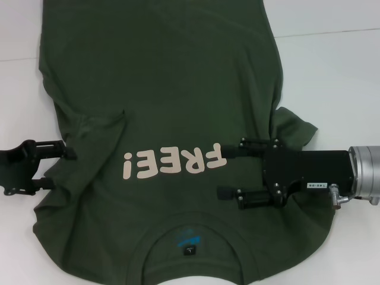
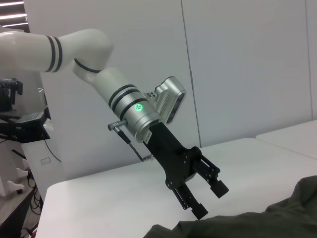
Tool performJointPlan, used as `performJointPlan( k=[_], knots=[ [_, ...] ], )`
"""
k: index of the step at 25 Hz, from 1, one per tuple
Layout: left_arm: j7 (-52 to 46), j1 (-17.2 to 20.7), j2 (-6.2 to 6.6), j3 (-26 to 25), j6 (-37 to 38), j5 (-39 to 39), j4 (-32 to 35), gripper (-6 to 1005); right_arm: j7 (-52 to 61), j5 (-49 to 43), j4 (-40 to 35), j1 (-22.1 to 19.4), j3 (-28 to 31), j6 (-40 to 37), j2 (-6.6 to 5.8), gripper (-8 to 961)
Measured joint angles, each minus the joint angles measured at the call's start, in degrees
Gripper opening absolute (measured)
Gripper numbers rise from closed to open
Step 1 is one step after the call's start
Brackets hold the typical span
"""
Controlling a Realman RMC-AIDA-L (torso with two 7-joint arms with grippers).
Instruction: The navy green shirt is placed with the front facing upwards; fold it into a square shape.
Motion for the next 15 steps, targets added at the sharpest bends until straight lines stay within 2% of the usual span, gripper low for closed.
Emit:
performJointPlan(
  k=[15],
  knots=[
    [-1.40,-0.98,0.17,0.06,-2.96,1.83,2.30,873,0.00,0.00,0.00,-0.13,0.09,0.07,-0.05,856]
  ],
)
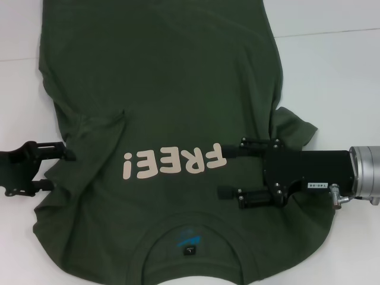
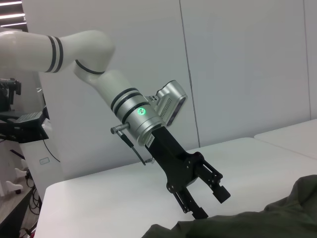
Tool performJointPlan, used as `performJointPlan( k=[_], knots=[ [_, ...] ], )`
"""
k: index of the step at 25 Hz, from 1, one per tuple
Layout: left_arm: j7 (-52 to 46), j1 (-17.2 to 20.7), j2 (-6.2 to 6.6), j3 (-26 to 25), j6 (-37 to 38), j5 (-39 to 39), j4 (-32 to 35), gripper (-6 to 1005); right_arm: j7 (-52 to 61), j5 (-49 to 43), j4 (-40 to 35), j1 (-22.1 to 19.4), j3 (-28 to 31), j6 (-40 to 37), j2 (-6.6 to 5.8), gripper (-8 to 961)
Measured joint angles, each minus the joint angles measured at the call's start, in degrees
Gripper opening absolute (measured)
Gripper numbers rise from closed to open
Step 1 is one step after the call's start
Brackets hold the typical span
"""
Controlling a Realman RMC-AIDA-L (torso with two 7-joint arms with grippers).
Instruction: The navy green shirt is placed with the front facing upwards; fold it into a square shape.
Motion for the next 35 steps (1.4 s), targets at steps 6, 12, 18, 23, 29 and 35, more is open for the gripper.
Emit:
performJointPlan(
  k=[6,12,18,23,29,35],
  knots=[
    [-0.01,-0.69,0.08,0.04,-0.83,0.00,1.42,873,0.00,0.00,0.00,-0.17,0.00,0.02,0.00,856],
    [0.26,-1.36,0.18,0.02,-1.20,-0.01,2.54,873,0.00,0.00,0.00,-0.25,0.00,0.30,0.00,856],
    [0.24,-1.61,0.39,0.06,-0.58,0.88,2.51,873,0.00,0.00,0.00,-0.35,0.00,0.53,0.00,856],
    [-0.30,-0.82,0.48,-0.39,-0.08,1.38,2.16,869,0.00,0.00,0.00,-0.13,0.00,0.71,-0.03,856],
    [-0.39,-0.99,0.47,-0.06,-0.02,1.26,2.13,861,0.00,0.00,0.00,0.02,0.00,0.74,-0.09,857],
    [-0.18,-1.94,0.23,0.03,-0.22,1.08,2.32,852,0.00,0.00,0.00,-0.30,0.00,0.87,-0.09,857]
  ],
)
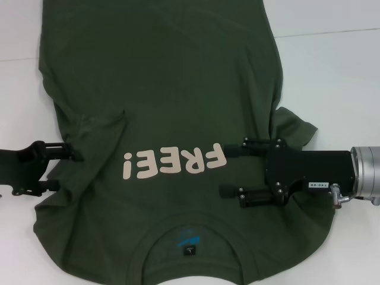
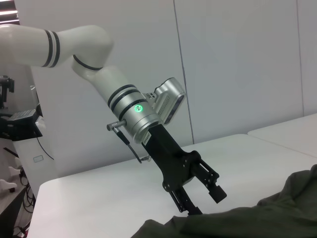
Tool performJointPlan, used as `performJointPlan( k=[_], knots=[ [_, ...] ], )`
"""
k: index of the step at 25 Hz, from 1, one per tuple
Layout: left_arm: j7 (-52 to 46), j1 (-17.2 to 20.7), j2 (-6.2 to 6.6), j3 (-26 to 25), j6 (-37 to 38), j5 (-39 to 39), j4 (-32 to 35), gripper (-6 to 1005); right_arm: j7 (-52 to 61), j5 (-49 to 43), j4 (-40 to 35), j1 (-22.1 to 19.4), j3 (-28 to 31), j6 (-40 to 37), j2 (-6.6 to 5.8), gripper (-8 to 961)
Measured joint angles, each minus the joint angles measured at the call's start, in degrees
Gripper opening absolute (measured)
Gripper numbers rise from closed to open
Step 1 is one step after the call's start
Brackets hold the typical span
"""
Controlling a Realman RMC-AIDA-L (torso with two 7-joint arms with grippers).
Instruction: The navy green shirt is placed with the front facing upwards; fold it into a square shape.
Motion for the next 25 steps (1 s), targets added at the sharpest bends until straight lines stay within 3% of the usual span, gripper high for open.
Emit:
performJointPlan(
  k=[16,25],
  knots=[
    [0.92,-1.08,-0.65,-0.02,-0.35,-2.10,-1.74,829,0.00,0.00,0.00,0.08,0.00,0.49,0.00,857],
    [2.40,-1.42,-1.43,0.10,4.10,-5.61,-1.87,816,0.00,0.00,0.00,0.48,0.00,1.29,0.00,856]
  ],
)
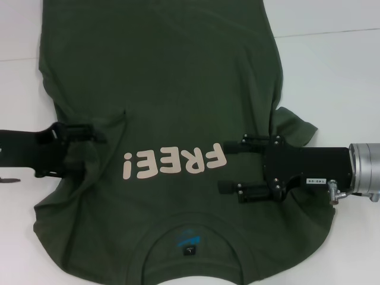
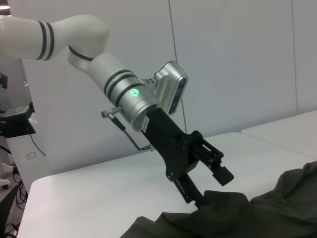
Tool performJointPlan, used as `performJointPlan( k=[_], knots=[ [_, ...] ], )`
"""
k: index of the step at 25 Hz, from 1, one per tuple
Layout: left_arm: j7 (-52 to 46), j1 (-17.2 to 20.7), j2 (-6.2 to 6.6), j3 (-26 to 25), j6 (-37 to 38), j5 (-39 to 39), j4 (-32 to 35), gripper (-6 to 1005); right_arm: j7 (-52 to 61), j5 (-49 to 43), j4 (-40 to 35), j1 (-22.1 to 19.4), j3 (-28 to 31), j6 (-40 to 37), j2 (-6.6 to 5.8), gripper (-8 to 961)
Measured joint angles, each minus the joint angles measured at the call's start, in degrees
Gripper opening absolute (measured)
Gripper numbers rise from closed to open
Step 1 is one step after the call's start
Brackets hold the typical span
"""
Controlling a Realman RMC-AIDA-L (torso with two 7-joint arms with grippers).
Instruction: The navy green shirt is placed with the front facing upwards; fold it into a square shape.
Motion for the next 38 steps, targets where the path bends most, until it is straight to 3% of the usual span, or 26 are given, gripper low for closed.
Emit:
performJointPlan(
  k=[7,12,17,24,38],
  knots=[
    [1.28,-0.17,-1.90,1.84,4.32,-0.58,-0.74,806,0.00,0.00,0.00,0.37,-0.01,0.27,0.00,857],
    [1.09,0.92,-2.31,3.53,5.98,-0.46,-3.05,799,0.00,0.00,-0.06,0.77,-0.29,0.59,0.01,857],
    [-0.46,4.14,-1.72,2.25,6.33,-0.58,-7.76,792,0.13,0.00,-0.09,0.60,-0.25,0.67,0.01,856],
    [-0.73,5.82,-0.26,-0.07,4.84,-0.08,-7.89,784,0.06,0.00,-0.09,0.45,-0.37,0.65,0.13,857],
    [-1.75,3.44,1.21,0.57,-1.80,2.69,-1.02,782,0.00,0.00,-0.09,0.10,-0.16,0.27,0.18,856]
  ],
)
